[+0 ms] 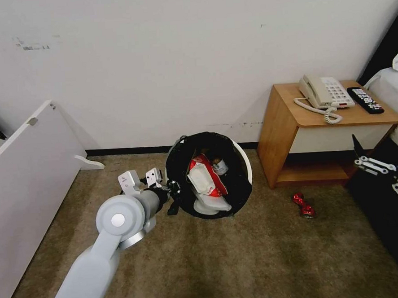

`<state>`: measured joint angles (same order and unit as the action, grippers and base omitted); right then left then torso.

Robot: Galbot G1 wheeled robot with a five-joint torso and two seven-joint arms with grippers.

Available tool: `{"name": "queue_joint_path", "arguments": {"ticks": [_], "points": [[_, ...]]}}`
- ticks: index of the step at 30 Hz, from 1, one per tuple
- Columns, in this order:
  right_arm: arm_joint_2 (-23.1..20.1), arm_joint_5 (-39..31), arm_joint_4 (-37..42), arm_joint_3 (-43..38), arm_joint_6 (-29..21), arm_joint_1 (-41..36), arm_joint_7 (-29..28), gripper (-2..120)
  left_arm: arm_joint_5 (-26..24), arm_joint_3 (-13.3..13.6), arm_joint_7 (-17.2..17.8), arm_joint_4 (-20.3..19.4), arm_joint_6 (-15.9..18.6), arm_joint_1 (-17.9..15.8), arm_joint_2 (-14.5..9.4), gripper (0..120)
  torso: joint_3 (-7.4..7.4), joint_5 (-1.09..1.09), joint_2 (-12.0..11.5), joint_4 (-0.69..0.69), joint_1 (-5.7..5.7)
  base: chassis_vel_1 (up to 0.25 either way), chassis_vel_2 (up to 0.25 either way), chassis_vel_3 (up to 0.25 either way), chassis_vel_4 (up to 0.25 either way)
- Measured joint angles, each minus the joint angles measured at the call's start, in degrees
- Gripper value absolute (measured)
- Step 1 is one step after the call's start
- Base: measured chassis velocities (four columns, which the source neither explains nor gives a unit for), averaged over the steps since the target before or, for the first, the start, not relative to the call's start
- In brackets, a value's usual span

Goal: Pick up the trash bin, then pick up the garbage from the floor and place it into the trash bin.

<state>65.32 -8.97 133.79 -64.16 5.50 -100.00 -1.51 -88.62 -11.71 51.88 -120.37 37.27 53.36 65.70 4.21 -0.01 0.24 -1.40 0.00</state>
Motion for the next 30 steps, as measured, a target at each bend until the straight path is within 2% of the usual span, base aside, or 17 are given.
{"name": "queue_joint_path", "arguments": {"ticks": [3,4,7,8,10,15,19,23,30], "points": [[6.4,2.4,-0.4,-0.5,1.4,0.6,0.7,100,0.6,0.0,0.0,-0.1,0.0,0.3,0.1,0,0.0,0.01,0.0,-0.01,0.0,0.0,0.0,0.0,0.0],[6.4,2.4,-0.4,-0.5,1.4,0.6,0.7,100,0.6,0.0,0.0,-0.1,0.0,0.3,0.1,0,0.0,0.01,0.0,-0.01,0.0,0.0,0.0,0.0,0.0],[12.3,5.7,-0.9,-0.6,3.2,1.9,2.3,100,3.4,0.0,-1.3,-0.1,0.9,1.3,0.0,0,0.01,0.0,0.0,0.0,0.0,0.0,0.0,0.0,0.0],[12.3,5.7,-0.9,-0.6,3.2,1.9,2.3,100,3.4,0.0,-1.3,-0.1,0.9,1.3,0.0,0,0.01,0.0,0.0,0.0,0.0,0.0,0.0,0.0,0.0],[15.1,7.6,-1.2,-0.2,4.5,2.7,3.3,100,4.6,-0.1,-2.0,0.1,1.1,1.8,0.0,0,0.0,0.0,0.0,0.0,0.0,0.0,0.0,0.0,0.0],[18.0,9.0,-1.2,0.4,5.3,3.4,4.3,100,6.5,0.0,-3.1,0.2,1.2,2.4,0.3,0,0.01,0.0,0.0,0.01,0.0,0.0,0.0,0.0,0.0],[21.8,11.8,-1.1,0.5,6.9,4.0,5.6,100,10.3,0.2,-4.9,0.9,1.2,3.3,1.0,0,0.01,0.0,0.0,0.01,0.0,0.0,0.0,0.0,0.0],[25.0,13.0,-0.6,1.1,7.7,3.1,6.2,100,10.9,0.5,-5.7,0.7,1.2,3.8,0.8,0,0.0,0.01,0.0,0.0,0.0,0.0,0.0,0.0,0.0],[27.1,14.3,-0.4,1.0,9.0,3.0,7.0,100,11.1,0.4,-6.3,0.7,1.1,3.9,-0.2,0,0.01,0.0,0.0,0.01,0.0,0.0,0.0,0.0,0.0]]}}
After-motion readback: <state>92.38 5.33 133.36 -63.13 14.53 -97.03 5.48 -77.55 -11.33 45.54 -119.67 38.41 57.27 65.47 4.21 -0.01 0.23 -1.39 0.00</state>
